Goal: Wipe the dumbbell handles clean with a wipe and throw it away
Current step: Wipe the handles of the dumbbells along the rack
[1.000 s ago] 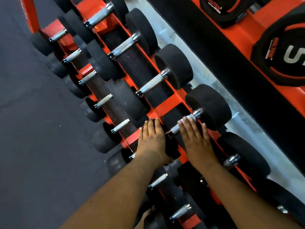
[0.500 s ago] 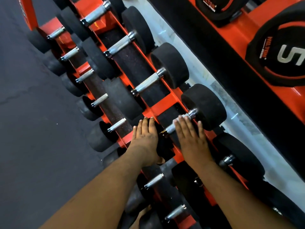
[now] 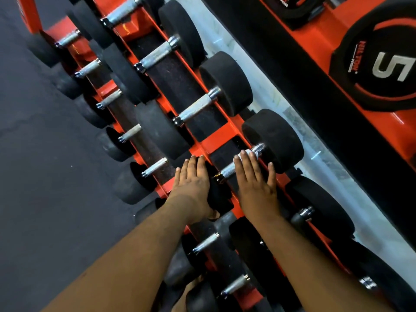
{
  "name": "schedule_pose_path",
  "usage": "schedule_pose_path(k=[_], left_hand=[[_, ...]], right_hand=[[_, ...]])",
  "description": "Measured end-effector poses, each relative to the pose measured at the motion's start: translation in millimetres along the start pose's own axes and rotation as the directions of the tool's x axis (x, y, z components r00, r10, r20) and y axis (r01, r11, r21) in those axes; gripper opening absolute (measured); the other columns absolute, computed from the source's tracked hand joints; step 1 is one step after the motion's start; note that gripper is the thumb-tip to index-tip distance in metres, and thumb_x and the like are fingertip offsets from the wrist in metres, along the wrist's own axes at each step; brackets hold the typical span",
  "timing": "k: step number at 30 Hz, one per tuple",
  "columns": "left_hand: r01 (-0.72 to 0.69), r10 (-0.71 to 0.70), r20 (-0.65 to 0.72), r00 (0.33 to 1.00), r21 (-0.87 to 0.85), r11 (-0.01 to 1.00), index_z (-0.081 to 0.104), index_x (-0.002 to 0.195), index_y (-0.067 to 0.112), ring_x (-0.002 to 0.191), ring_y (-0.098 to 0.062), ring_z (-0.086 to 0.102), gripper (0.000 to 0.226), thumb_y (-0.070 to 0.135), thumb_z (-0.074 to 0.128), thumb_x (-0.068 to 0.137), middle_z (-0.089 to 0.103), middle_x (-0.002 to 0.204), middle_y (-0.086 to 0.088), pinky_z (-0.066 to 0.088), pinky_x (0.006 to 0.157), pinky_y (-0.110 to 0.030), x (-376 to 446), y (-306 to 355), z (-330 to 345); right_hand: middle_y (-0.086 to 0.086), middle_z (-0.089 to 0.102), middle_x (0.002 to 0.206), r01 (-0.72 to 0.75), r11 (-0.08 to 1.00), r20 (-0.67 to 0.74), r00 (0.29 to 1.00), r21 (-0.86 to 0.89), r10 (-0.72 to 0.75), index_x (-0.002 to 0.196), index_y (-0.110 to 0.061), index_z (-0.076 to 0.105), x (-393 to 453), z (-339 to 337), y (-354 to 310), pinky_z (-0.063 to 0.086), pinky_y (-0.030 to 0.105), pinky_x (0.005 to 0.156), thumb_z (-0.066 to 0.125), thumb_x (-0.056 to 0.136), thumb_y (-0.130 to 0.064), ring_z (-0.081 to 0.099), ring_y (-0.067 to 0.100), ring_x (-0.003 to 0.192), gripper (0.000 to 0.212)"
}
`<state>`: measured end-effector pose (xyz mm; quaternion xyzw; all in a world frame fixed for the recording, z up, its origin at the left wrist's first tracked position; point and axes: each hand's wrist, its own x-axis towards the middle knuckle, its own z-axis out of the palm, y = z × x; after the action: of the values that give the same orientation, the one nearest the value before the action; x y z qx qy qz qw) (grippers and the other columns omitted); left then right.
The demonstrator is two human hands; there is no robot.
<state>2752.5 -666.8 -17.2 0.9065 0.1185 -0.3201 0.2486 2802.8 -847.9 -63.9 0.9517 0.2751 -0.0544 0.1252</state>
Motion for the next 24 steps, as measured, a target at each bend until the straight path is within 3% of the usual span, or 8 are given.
schedule_pose_path(k=[3, 6, 8, 11, 14, 19, 24], left_hand=[[-0.002, 0.002, 0.001, 1.000, -0.001, 1.000, -0.027, 0.155, 0.007, 0.154, -0.031, -0.021, 0.152, 0.048, 0.091, 0.067, -0.026, 0.166, -0.015, -0.006, 0.127, -0.046, 0.2, -0.4, 1.3], [0.000, 0.000, -0.013, 1.000, -0.008, 1.000, -0.026, 0.155, 0.007, 0.154, -0.030, -0.020, 0.153, 0.048, 0.091, 0.066, -0.024, 0.166, -0.015, -0.004, 0.127, -0.046, 0.5, -0.5, 1.3], [0.002, -0.002, -0.012, 1.000, -0.014, 1.000, -0.025, 0.156, 0.008, 0.155, -0.030, -0.020, 0.153, 0.047, 0.092, 0.065, -0.024, 0.166, -0.015, -0.005, 0.127, -0.046, -0.3, 0.2, 0.0], [0.000, 0.000, -0.012, 1.000, -0.019, 1.000, -0.026, 0.155, 0.008, 0.154, -0.030, -0.020, 0.153, 0.046, 0.092, 0.065, -0.025, 0.166, -0.014, -0.006, 0.127, -0.045, -0.8, -0.4, -0.1], [-0.002, 0.002, -0.015, 1.000, -0.005, 1.000, -0.026, 0.156, 0.008, 0.155, -0.030, -0.020, 0.153, 0.047, 0.092, 0.065, -0.024, 0.166, -0.015, -0.005, 0.127, -0.046, 1.6, -1.1, 1.2], [-0.001, 0.001, -0.024, 1.000, -0.001, 1.000, -0.023, 0.156, 0.007, 0.155, -0.030, -0.018, 0.154, 0.048, 0.093, 0.063, -0.022, 0.167, -0.016, -0.003, 0.127, -0.046, 1.0, -0.3, 0.9], [-0.001, 0.001, -0.027, 1.000, -0.006, 1.000, -0.025, 0.156, 0.008, 0.155, -0.031, -0.018, 0.154, 0.049, 0.092, 0.063, -0.022, 0.167, -0.016, -0.005, 0.127, -0.045, 0.4, 0.1, 0.8]], right_hand=[[0.008, 0.003, 0.169, 0.080, 0.996, -0.006, 0.997, -0.030, -0.080, 0.161, -0.014, 0.005, -4.4, 4.7, 2.7, 0.002, 0.060, 0.121, 0.032, 0.096, -0.014, -0.002, 0.023, 0.156, 0.071], [0.005, 0.041, 0.157, 0.192, 0.981, -0.060, 0.979, -0.030, -0.193, 0.149, -0.017, 0.044, 18.5, 3.3, -7.3, 0.008, 0.062, 0.119, 0.034, 0.094, -0.015, 0.024, 0.022, 0.152, 0.057], [0.001, 0.057, 0.143, 0.235, 0.972, -0.107, 0.967, 0.016, -0.232, 0.135, -0.019, 0.060, 24.9, 6.5, -13.5, 0.015, 0.064, 0.118, 0.033, 0.092, -0.017, 0.039, 0.020, 0.145, 0.051], [-0.001, 0.048, 0.152, 0.316, 0.948, -0.164, 0.937, 0.032, -0.307, 0.141, -0.019, 0.055, 5.9, 18.5, -7.4, 0.018, 0.068, 0.117, 0.037, 0.089, -0.018, 0.034, 0.019, 0.148, 0.055], [0.000, 0.035, 0.161, 0.398, 0.917, -0.125, 0.909, -0.014, -0.397, 0.150, -0.018, 0.042, 2.2, 18.8, 2.0, 0.014, 0.071, 0.116, 0.035, 0.089, -0.017, 0.024, 0.020, 0.152, 0.061], [-0.001, 0.062, 0.136, 0.452, 0.890, -0.140, 0.886, 0.055, -0.442, 0.137, -0.015, 0.059, 34.2, 9.4, -6.9, 0.015, 0.067, 0.117, 0.038, 0.090, -0.020, 0.047, 0.018, 0.139, 0.052], [-0.002, 0.056, 0.146, 0.558, 0.826, -0.200, 0.821, 0.081, -0.535, 0.137, -0.016, 0.059, 4.9, 13.1, 17.8, 0.029, 0.058, 0.116, 0.046, 0.091, -0.016, 0.043, 0.017, 0.143, 0.049]])
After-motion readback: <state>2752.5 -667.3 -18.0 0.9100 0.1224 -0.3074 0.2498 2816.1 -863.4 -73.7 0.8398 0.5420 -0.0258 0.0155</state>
